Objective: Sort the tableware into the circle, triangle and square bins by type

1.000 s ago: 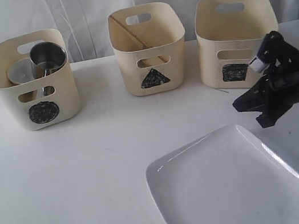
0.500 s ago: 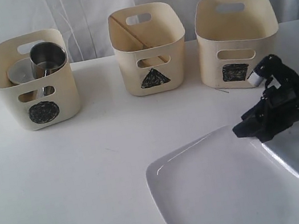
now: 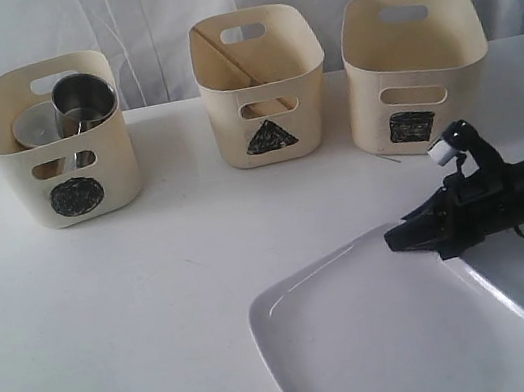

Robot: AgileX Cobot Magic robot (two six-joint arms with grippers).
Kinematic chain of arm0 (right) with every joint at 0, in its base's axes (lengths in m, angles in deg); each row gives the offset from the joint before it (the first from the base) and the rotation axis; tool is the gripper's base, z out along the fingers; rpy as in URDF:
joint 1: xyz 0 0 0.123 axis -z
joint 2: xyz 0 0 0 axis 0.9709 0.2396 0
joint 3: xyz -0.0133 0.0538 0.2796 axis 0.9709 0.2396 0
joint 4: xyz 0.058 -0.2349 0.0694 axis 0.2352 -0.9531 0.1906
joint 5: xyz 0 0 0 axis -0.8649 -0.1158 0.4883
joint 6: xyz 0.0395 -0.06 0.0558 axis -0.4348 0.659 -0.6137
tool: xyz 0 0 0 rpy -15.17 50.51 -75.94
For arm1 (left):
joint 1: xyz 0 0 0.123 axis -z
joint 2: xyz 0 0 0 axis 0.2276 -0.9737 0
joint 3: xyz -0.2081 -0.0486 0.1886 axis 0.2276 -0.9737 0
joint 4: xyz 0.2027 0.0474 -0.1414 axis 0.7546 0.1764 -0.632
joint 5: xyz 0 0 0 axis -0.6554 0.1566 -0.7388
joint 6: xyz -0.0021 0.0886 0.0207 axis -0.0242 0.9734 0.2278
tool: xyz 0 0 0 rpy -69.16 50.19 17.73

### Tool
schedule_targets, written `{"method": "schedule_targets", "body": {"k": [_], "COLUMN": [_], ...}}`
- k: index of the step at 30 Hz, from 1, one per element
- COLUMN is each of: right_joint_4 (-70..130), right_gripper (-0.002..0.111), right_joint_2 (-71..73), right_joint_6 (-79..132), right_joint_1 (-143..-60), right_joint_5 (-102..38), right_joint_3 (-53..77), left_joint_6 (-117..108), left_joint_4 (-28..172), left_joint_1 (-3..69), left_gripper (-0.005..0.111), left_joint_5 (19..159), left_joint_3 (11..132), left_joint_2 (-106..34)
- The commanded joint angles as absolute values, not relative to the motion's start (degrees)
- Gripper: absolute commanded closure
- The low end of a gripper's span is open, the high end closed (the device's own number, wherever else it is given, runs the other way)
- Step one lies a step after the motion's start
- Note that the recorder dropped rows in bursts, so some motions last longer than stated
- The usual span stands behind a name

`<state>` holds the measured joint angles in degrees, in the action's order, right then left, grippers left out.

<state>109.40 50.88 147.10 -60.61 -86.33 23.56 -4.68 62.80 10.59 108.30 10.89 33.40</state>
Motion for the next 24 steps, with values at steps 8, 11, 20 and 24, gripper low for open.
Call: {"method": "schedule_targets", "body": {"k": [8, 11, 20, 24], "right_joint_4": [88.6, 88.4, 67.1, 67.6], "right_gripper": [0.108, 0.108, 0.108, 0.108], "right_joint_2": [48.0, 41.2, 37.1, 37.1], "right_joint_6": [136.5, 136.1, 120.3, 118.7], "right_joint_1": [-60.8, -60.8, -60.8, -60.8], "right_joint_5": [-77.4, -84.6, -86.8, -82.0], "right_joint_3": [24.2, 24.2, 24.5, 24.5], "left_joint_6": [-5.1, -5.1, -5.1, -5.1], "left_joint_4": [62.3, 62.3, 62.3, 62.3], "left_joint_1": [10.4, 10.4, 10.4, 10.4], "left_gripper": [0.107, 0.107, 0.107, 0.107], "left_joint_5": [108.7, 108.7, 108.7, 108.7], "left_joint_3": [10.5, 10.5, 10.5, 10.5], "left_joint_2": [33.7, 33.7, 33.7, 33.7]}}
